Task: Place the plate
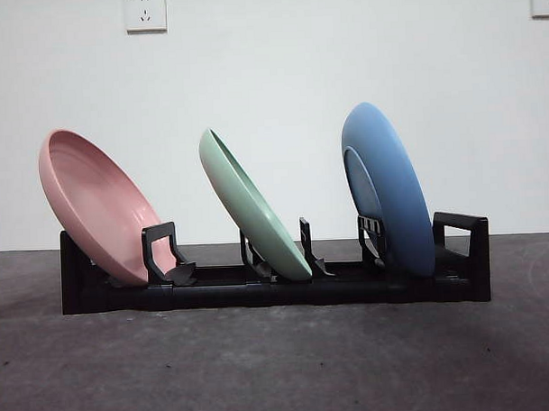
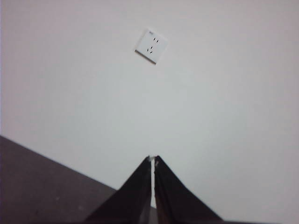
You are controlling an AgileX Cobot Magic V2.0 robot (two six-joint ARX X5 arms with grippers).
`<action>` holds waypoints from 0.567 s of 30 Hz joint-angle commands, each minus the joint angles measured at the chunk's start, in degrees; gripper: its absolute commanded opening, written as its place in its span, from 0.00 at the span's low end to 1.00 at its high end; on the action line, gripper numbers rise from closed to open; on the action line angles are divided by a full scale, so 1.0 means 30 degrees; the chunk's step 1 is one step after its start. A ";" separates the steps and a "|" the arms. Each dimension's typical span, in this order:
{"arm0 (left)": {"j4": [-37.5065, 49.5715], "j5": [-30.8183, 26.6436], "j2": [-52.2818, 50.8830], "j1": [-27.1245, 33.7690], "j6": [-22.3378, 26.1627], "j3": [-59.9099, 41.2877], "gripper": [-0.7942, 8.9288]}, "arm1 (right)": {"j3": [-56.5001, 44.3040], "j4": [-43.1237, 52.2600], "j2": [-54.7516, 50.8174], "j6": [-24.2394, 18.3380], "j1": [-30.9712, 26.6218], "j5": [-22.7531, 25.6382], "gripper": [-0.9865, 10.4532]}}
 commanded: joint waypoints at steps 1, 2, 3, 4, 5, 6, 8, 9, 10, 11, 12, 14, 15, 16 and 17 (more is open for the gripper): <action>-0.3665 0.0306 0.0903 0.0015 0.0619 0.2929 0.09 | 0.2572 -0.2994 0.0882 0.0364 0.0015 -0.0248 0.10; -0.4656 0.0583 0.1297 0.0015 0.1151 0.3767 0.09 | 0.3308 -0.3789 0.1253 0.0306 0.0015 -0.0357 0.10; -0.5770 0.0911 0.1807 0.0015 0.1712 0.4743 0.09 | 0.4175 -0.4663 0.1756 0.0219 0.0015 -0.0525 0.10; -0.6739 0.1260 0.2331 0.0015 0.2120 0.5646 0.09 | 0.5005 -0.5479 0.2280 0.0189 0.0015 -0.0721 0.10; -0.7526 0.1625 0.2820 0.0015 0.2412 0.6404 0.09 | 0.5712 -0.6164 0.2747 0.0160 0.0015 -0.1005 0.10; -0.8517 0.2084 0.3432 0.0015 0.2725 0.7351 0.09 | 0.6652 -0.7118 0.3402 0.0168 0.0015 -0.1392 0.10; -1.0069 0.2572 0.4401 0.0015 0.3067 0.8728 0.09 | 0.8029 -0.8575 0.4408 0.0160 0.0015 -0.1967 0.10; -1.1140 0.2769 0.5042 0.0015 0.3286 0.9610 0.09 | 0.8925 -0.9624 0.5100 0.0160 0.0015 -0.2397 0.10; -1.1934 0.2856 0.5544 0.0015 0.3395 1.0258 0.09 | 0.9581 -1.0433 0.5639 0.0160 0.0015 -0.2688 0.10; -1.2728 0.2987 0.6047 0.0015 0.3555 1.0863 0.09 | 1.0222 -1.1227 0.6156 0.0131 0.0015 -0.3002 0.10; -1.3792 0.3067 0.6674 0.0015 0.3854 1.1650 0.09 | 1.1001 -1.2218 0.6834 0.0036 0.0029 -0.3439 0.10; -1.5504 0.3075 0.7686 0.0015 0.4335 1.2823 0.09 | 1.2080 -1.3602 0.7796 -0.0277 0.0095 -0.4029 0.10; -1.6684 0.3075 0.8335 0.0015 0.4699 1.3573 0.09 | 1.2713 -1.4440 0.8349 -0.0423 0.0138 -0.4386 0.10; -1.7588 0.3075 0.8859 0.0007 0.5013 1.4156 0.09 | 1.3165 -1.5023 0.8743 -0.0495 0.0160 -0.4605 0.10; -1.8425 0.3075 0.9355 0.0000 0.5333 1.4702 0.09 | 1.3566 -1.5540 0.9100 -0.0539 0.0211 -0.4896 0.10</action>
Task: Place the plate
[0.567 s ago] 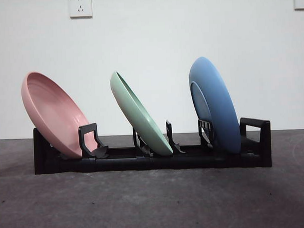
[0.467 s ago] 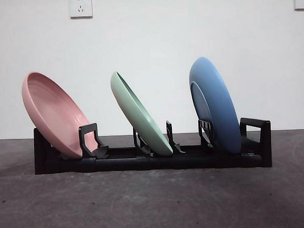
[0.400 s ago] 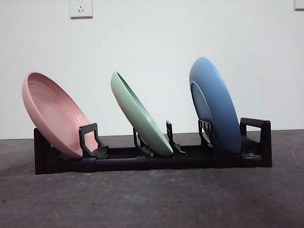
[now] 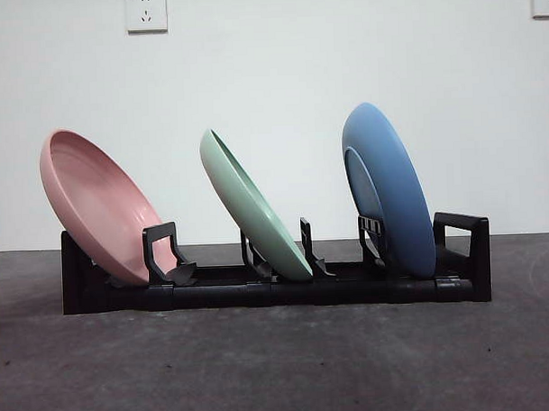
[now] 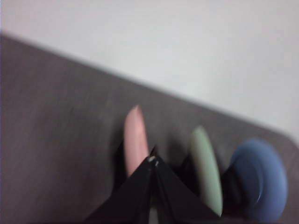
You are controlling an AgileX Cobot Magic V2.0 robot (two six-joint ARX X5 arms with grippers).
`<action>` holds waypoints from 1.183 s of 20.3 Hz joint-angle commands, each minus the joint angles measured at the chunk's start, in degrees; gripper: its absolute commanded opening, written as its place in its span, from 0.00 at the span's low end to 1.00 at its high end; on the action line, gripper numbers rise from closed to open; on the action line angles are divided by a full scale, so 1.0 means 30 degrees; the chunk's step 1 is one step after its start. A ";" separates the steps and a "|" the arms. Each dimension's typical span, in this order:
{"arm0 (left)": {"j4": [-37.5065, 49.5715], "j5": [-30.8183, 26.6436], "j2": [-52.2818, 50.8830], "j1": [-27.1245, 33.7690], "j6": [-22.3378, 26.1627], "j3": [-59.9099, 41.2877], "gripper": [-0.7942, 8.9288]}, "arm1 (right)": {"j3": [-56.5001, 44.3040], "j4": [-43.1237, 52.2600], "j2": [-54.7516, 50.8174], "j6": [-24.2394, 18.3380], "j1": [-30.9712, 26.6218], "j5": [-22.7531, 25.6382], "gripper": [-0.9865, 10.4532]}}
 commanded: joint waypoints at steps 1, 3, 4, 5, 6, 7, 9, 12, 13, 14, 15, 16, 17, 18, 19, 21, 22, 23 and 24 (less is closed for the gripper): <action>-0.2696 0.0073 0.1603 -0.0022 0.1741 0.1967 0.09 | 0.1472 -0.1676 0.1202 -0.0525 0.0160 -0.0845 0.10; -0.4116 0.0102 0.2528 -0.0073 0.2259 0.2973 0.09 | 0.2208 -0.2922 0.1967 -0.0707 0.0262 -0.1217 0.10; -0.4881 0.0138 0.3053 -0.0095 0.2521 0.3526 0.09 | 0.2579 -0.3621 0.2426 -0.0838 0.0313 -0.1501 0.10; -0.5646 0.0219 0.3585 -0.0138 0.2805 0.4087 0.09 | 0.2922 -0.4313 0.2885 -0.1071 0.0364 -0.1690 0.10; -0.6295 0.0328 0.4014 -0.0182 0.3024 0.4539 0.09 | 0.3206 -0.4874 0.3257 -0.1246 0.0408 -0.1785 0.10; -0.7031 0.0576 0.4510 -0.0226 0.3293 0.5056 0.09 | 0.3475 -0.5421 0.3672 -0.1479 0.0466 -0.1909 0.10; -0.8233 0.1115 0.5370 -0.0321 0.3694 0.5872 0.09 | 0.3840 -0.6193 0.4371 -0.1872 0.0546 -0.2127 0.10; -0.9289 0.1690 0.6513 -0.0503 0.4342 0.6593 0.10 | 0.4065 -0.6827 0.5304 -0.2514 0.0750 -0.2135 0.10; -0.9333 0.1690 0.6790 -0.0583 0.4335 0.6593 0.17 | 0.4065 -0.6892 0.5581 -0.2892 0.0860 -0.2310 0.12; -0.9340 0.1690 0.6972 -0.0634 0.4335 0.6593 0.27 | 0.4065 -0.6914 0.5850 -0.3257 0.0947 -0.2586 0.18; -0.9340 0.1690 0.7104 -0.0663 0.4328 0.6593 0.37 | 0.4065 -0.6914 0.6076 -0.3286 0.1064 -0.2637 0.27; -0.9333 0.1690 0.7176 -0.0663 0.4328 0.6593 0.41 | 0.4065 -0.6907 0.6288 -0.3322 0.1209 -0.2637 0.34; -0.9333 0.1690 0.7184 -0.0663 0.4328 0.6593 0.41 | 0.4065 -0.6907 0.6433 -0.3322 0.1348 -0.2637 0.34; -0.9296 0.1683 0.7176 -0.0663 0.4328 0.6593 0.41 | 0.4073 -0.6900 0.6601 -0.3264 0.1515 -0.2659 0.34; -0.9245 0.1690 0.7176 -0.0663 0.4328 0.6593 0.41 | 0.4087 -0.6798 0.6863 -0.3228 0.1690 -0.2805 0.34; -0.9224 0.1690 0.7176 -0.0663 0.4335 0.6593 0.41 | 0.4233 -0.6178 0.7868 -0.2834 0.2084 -0.3410 0.34; -0.9231 0.1683 0.7176 -0.0663 0.4328 0.6593 0.41 | 0.4503 -0.5887 0.8772 -0.2579 0.2324 -0.3636 0.34; -0.9238 0.1683 0.7176 -0.0663 0.4328 0.6593 0.41 | 0.4823 -0.5683 0.9668 -0.2557 0.2550 -0.3745 0.34; -0.9253 0.1683 0.7176 -0.0663 0.4328 0.6593 0.40 | 0.5238 -0.5428 1.0724 -0.2557 0.2805 -0.3956 0.34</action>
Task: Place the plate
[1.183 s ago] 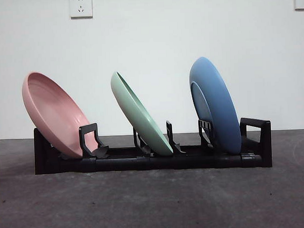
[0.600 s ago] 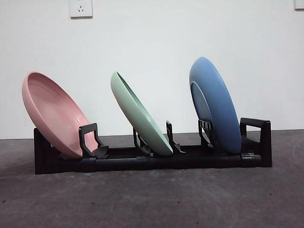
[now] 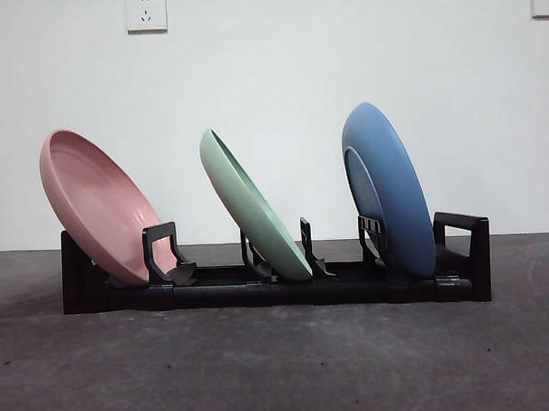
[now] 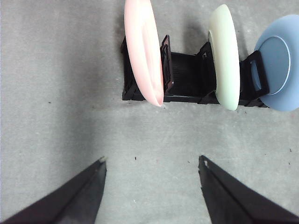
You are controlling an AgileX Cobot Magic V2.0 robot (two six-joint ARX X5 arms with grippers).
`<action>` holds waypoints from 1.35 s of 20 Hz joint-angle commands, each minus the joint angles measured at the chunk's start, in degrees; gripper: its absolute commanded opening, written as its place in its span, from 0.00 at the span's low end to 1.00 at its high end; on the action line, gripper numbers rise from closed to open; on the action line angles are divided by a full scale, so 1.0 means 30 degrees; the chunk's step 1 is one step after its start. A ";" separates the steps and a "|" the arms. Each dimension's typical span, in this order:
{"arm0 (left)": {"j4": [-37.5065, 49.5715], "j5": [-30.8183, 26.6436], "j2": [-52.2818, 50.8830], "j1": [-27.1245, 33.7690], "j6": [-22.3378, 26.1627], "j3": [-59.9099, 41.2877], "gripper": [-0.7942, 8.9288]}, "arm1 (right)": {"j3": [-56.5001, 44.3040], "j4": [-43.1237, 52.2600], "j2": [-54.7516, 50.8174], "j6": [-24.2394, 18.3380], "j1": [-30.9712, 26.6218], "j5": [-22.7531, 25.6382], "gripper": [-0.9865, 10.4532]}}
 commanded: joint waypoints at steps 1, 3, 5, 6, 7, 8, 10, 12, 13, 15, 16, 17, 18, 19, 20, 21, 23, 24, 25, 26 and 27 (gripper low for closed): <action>0.0131 0.0095 0.0102 -0.0036 0.0255 0.0401 0.40 | 0.1180 0.0736 0.2543 0.0255 0.0554 -0.0532 0.34; 0.0124 0.0095 0.0102 -0.0036 0.0255 0.0401 0.40 | 0.2200 0.1610 0.4626 0.0189 0.1093 -0.0699 0.33; 0.0146 0.0095 0.0102 -0.0036 0.0262 0.0401 0.40 | 0.3118 0.3009 0.6426 0.0197 0.1676 -0.0758 0.32; 0.0146 0.0095 0.0102 -0.0036 0.0262 0.0401 0.40 | 0.3519 0.3592 0.7162 0.0197 0.1945 -0.0780 0.32; 0.0146 0.0095 0.0102 -0.0036 0.0262 0.0401 0.40 | 0.3927 0.4182 0.7898 0.0197 0.2229 -0.0772 0.32; 0.0146 0.0087 0.0109 -0.0036 0.0262 0.0401 0.40 | 0.4350 0.4495 0.8604 0.0197 0.2470 -0.0772 0.32; 0.0146 0.0087 0.0102 -0.0036 0.0262 0.0401 0.40 | 0.5056 0.5107 0.9908 0.0189 0.2863 -0.0729 0.32; 0.0146 0.0087 0.0102 -0.0036 0.0262 0.0401 0.40 | 0.5603 0.5508 1.1023 0.0175 0.3096 -0.0648 0.31; 0.0146 0.0087 0.0102 -0.0036 0.0262 0.0401 0.40 | 0.5901 0.5639 1.1555 0.0073 0.3155 -0.0510 0.29; 0.0138 0.0087 0.0102 -0.0036 0.0262 0.0401 0.40 | 0.6200 0.6156 1.2335 0.0000 0.3249 -0.0146 0.28; 0.0138 0.0087 0.0102 -0.0036 0.0262 0.0401 0.40 | 0.6207 0.6462 1.2582 0.0007 0.3249 -0.0146 0.27; 0.0146 0.0087 0.0102 -0.0036 0.0262 0.0401 0.40 | 0.6215 0.6601 1.2859 0.0007 0.3249 -0.0146 0.27; 0.0138 0.0087 0.0102 -0.0036 0.0262 0.0401 0.40 | 0.6215 0.6615 1.3092 0.0007 0.3249 -0.0160 0.27; 0.0146 0.0087 0.0102 -0.0036 0.0262 0.0401 0.40 | 0.6215 0.6601 1.3347 0.0000 0.3257 -0.0168 0.27; 0.0146 0.0087 0.0102 -0.0036 0.0262 0.0401 0.40 | 0.6215 0.6572 1.3500 -0.0007 0.3271 -0.0160 0.27; 0.0146 0.0087 0.0102 -0.0036 0.0262 0.0401 0.40 | 0.6215 0.6564 1.3631 -0.0015 0.3322 -0.0160 0.24; 0.0138 0.0087 0.0102 -0.0036 0.0262 0.0401 0.40 | 0.6215 0.6564 1.3631 -0.0051 0.3351 -0.0168 0.13; 0.0146 0.0087 0.0102 -0.0036 0.0262 0.0401 0.40 | 0.6215 0.6557 1.3631 -0.0204 0.3388 -0.0189 0.10; 0.0138 0.0087 0.0102 -0.0036 0.0262 0.0401 0.40 | 0.6215 0.6477 1.3631 -0.0240 0.3453 -0.0240 0.10; 0.0138 0.0087 0.0102 -0.0036 0.0262 0.0401 0.40 | 0.6215 0.6382 1.3624 -0.0226 0.3461 -0.0357 0.10; 0.0138 0.0087 0.0102 -0.0036 0.0262 0.0401 0.40 | 0.6222 0.6266 1.3602 -0.0219 0.3468 -0.0393 0.10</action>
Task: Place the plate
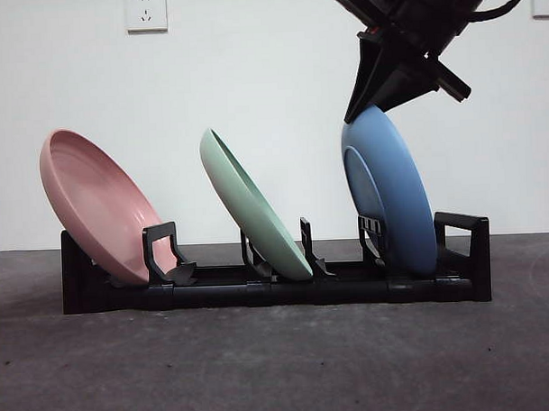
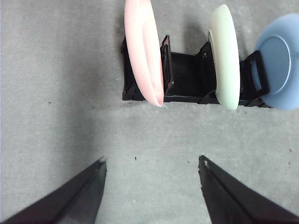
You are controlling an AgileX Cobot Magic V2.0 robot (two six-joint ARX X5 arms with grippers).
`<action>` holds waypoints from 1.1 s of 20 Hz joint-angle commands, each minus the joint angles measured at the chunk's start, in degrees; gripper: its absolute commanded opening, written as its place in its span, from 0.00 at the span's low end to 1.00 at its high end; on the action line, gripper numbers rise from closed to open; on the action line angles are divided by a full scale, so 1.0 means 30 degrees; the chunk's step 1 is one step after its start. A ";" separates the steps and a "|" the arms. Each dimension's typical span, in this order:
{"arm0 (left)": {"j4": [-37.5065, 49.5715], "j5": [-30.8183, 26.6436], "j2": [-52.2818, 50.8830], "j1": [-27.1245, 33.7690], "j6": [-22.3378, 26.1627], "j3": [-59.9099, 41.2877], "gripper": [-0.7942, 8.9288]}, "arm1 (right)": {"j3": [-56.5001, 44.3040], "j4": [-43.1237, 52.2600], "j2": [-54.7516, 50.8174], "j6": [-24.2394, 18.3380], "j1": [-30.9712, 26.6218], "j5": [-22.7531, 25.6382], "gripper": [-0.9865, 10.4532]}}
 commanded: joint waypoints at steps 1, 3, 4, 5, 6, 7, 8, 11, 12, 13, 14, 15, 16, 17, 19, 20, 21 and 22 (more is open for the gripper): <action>0.0138 0.0087 0.0102 -0.0036 0.0262 0.0401 0.40 | 0.0474 -0.0095 0.0182 -0.0153 0.0095 -0.0211 0.10; 0.0138 0.0087 0.0102 -0.0036 0.0262 0.0401 0.40 | 0.0736 -0.0488 -0.0117 0.0044 0.0080 -0.1195 0.10; 0.0146 0.0087 0.0102 -0.0036 0.0262 0.0401 0.40 | 0.1064 -0.0911 -0.0328 0.0138 0.0080 -0.1494 0.10; 0.0138 0.0087 0.0102 -0.0036 0.0262 0.0401 0.40 | 0.1581 -0.1632 -0.0597 0.0138 0.0080 -0.1639 0.10; 0.0146 0.0087 0.0102 -0.0036 0.0262 0.0401 0.40 | 0.2200 -0.2404 -0.0933 0.0117 0.0080 -0.1749 0.10; 0.0146 0.0087 0.0102 -0.0036 0.0262 0.0401 0.40 | 0.2827 -0.3045 -0.1297 0.0087 0.0080 -0.2091 0.10; 0.0146 0.0087 0.0109 -0.0036 0.0262 0.0401 0.40 | 0.3402 -0.3504 -0.1719 0.0087 0.0095 -0.2586 0.10; 0.0146 0.0087 0.0102 -0.0036 0.0270 0.0401 0.40 | 0.4495 -0.3993 -0.3286 0.0015 0.0095 -0.4466 0.10; 0.0146 0.0087 0.0102 -0.0036 0.0270 0.0401 0.40 | 0.4510 -0.3876 -0.3956 -0.0321 0.0095 -0.5173 0.10; 0.0146 0.0087 0.0102 -0.0036 0.0270 0.0401 0.40 | 0.4503 -0.3912 -0.4648 -0.0714 0.0095 -0.5559 0.10; 0.0146 0.0087 0.0102 -0.0036 0.0270 0.0401 0.40 | 0.4495 -0.4051 -0.5377 -0.0933 0.0095 -0.5632 0.10; 0.0146 0.0087 0.0102 -0.0036 0.0270 0.0401 0.40 | 0.4408 -0.4124 -0.6120 -0.0962 0.0095 -0.5632 0.10; 0.0138 0.0087 0.0102 -0.0036 0.0270 0.0401 0.40 | 0.4124 -0.4102 -0.6972 -0.0962 0.0102 -0.5639 0.10; 0.0138 0.0087 0.0102 -0.0036 0.0270 0.0401 0.40 | 0.3475 -0.3861 -0.7920 -0.0962 0.0117 -0.5639 0.10; 0.0138 0.0087 0.0102 -0.0036 0.0270 0.0401 0.40 | 0.0896 -0.2943 -1.0411 -0.0962 0.0117 -0.5646 0.10; 0.0138 0.0087 0.0102 -0.0036 0.0270 0.0401 0.40 | -0.0867 -0.2382 -1.1810 -0.0962 0.0117 -0.5654 0.10; 0.0138 0.0087 0.0102 -0.0036 0.0270 0.0401 0.40 | -0.2769 -0.1800 -1.3282 -0.0962 0.0117 -0.5639 0.10; 0.0146 0.0087 0.0102 -0.0036 0.0270 0.0401 0.40 | -0.4714 -0.1195 -1.4783 -0.0954 0.0117 -0.5625 0.10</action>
